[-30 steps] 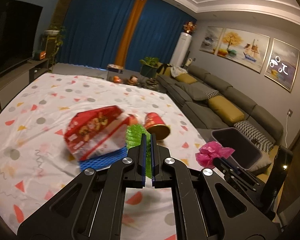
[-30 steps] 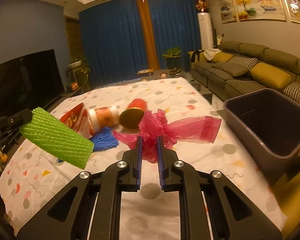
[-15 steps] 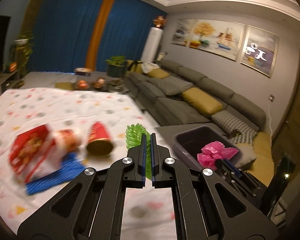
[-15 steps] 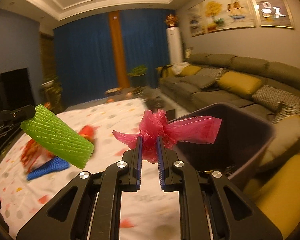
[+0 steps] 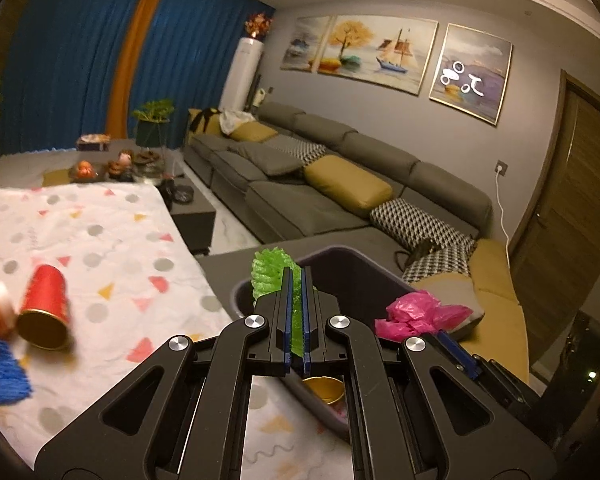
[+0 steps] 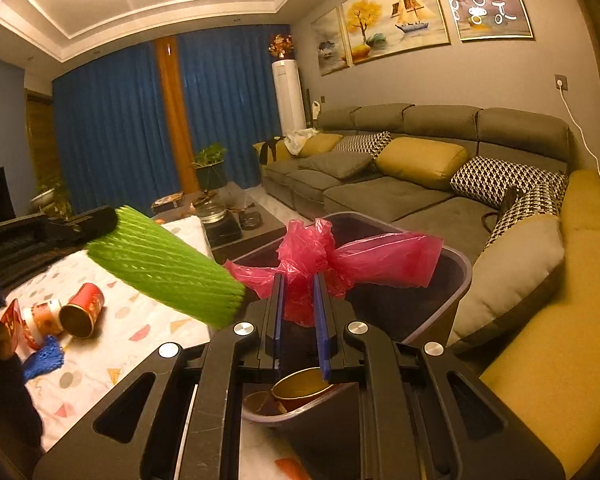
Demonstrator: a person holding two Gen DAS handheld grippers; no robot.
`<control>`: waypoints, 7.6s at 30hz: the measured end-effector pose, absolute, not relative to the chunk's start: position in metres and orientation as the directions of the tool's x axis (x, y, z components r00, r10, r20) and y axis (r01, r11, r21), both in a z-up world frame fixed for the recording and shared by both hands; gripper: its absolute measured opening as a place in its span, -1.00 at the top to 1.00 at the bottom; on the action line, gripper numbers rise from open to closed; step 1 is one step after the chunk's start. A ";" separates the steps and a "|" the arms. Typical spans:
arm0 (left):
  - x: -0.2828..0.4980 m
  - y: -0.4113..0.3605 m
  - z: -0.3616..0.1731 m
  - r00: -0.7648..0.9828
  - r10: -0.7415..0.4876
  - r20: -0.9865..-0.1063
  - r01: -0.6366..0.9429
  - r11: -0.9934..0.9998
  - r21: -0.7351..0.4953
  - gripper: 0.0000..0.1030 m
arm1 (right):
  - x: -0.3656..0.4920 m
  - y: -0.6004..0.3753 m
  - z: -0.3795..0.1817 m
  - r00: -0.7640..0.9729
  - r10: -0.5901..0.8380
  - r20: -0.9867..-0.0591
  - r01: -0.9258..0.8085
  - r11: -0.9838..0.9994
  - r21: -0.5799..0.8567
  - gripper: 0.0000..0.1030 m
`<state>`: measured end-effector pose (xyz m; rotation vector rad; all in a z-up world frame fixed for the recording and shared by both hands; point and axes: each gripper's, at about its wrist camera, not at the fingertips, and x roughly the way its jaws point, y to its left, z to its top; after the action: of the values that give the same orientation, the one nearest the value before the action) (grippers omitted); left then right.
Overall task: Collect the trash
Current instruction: 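Open both grippers to drop the green net and pink bag into the bin, then move both open grippers back toward the remaining trash on the table, then grasp the red-and-white snack bag with the left gripper and lift, then grasp the blue foam net with the right gripper while the left holds the snack bag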
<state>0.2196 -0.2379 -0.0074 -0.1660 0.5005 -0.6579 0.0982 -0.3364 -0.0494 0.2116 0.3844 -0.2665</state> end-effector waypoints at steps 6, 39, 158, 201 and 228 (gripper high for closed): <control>0.227 -0.258 -0.023 0.650 -0.645 -0.403 0.567 0.764 -0.308 0.94 | 0.106 -0.341 -0.055 0.886 -0.210 -0.413 0.295 0.943 0.152 0.71; 0.217 -0.225 -0.059 0.654 -0.599 -0.462 0.535 0.798 -0.277 -0.85 | 0.113 -0.347 -0.062 0.868 -0.216 -0.447 0.319 0.933 0.168 0.02; 0.144 0.175 -0.043 0.896 -0.141 -0.420 -0.054 0.906 -0.419 0.99 | 0.198 -0.018 -0.090 0.756 0.162 -0.634 -0.208 0.978 0.001 -0.69; 0.111 0.180 -0.042 0.905 -0.096 -0.413 -0.093 0.906 -0.412 0.99 | 0.256 0.010 -0.132 0.584 0.198 -0.787 -0.279 0.960 0.034 -0.22; 0.103 0.160 -0.027 0.913 -0.115 -0.391 -0.051 0.919 -0.390 0.99 | 0.196 -0.036 -0.065 0.730 0.294 -0.617 -0.297 0.950 0.100 0.82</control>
<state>0.1028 0.1604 -0.0270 -0.4057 0.4215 -0.0342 0.1958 -0.0365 -0.0651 -0.0053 0.6778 0.3253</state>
